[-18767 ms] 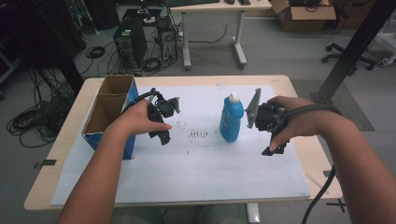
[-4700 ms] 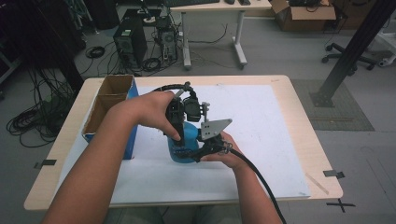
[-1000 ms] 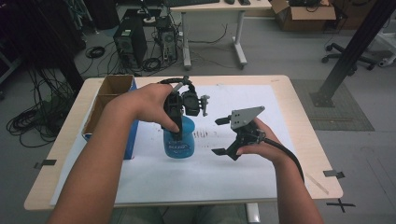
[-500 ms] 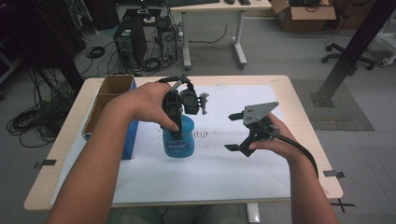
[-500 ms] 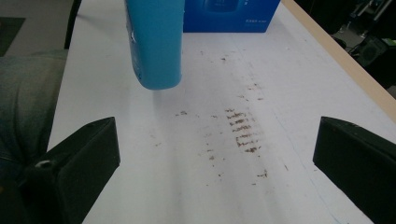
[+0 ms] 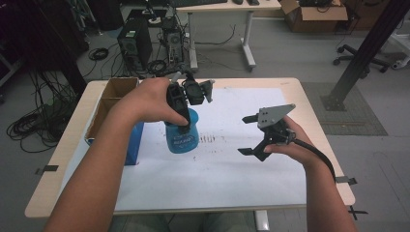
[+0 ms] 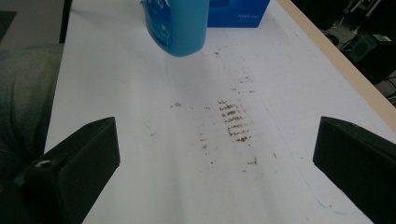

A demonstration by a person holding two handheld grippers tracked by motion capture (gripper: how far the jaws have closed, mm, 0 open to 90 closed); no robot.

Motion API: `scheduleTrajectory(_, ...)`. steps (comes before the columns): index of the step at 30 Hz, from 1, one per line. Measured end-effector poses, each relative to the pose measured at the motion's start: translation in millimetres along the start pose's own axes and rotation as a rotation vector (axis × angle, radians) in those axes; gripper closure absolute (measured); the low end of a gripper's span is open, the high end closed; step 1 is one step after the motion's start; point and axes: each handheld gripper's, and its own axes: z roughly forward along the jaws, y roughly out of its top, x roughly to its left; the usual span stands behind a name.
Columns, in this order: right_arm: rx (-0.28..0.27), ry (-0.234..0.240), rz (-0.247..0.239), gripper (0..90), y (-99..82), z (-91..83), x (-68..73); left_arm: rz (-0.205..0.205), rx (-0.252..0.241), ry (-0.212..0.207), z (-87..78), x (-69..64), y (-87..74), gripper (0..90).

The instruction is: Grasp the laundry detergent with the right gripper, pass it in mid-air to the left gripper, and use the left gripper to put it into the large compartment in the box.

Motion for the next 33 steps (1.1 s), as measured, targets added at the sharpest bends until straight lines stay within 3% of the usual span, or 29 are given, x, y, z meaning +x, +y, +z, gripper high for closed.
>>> scheduleTrajectory(15, 0.070, 0.002, -0.026, 0.9, 7.6, -12.1, -10.6, -0.132, -0.044, -0.025, -26.9, 6.8, -3.2, 37.5)
scheduleTrajectory(24, 0.107, 0.019, -0.033, 1.1, 5.9, -13.3, -13.4, -0.212, -0.104, 0.031, -48.7, 15.8, -7.9, 37.4)
scheduleTrajectory(33, 0.156, 0.028, -0.037, 1.2, 5.9, -15.6, -17.9, -0.325, -0.087, 0.042, -63.9, 27.3, -18.8, 37.5)
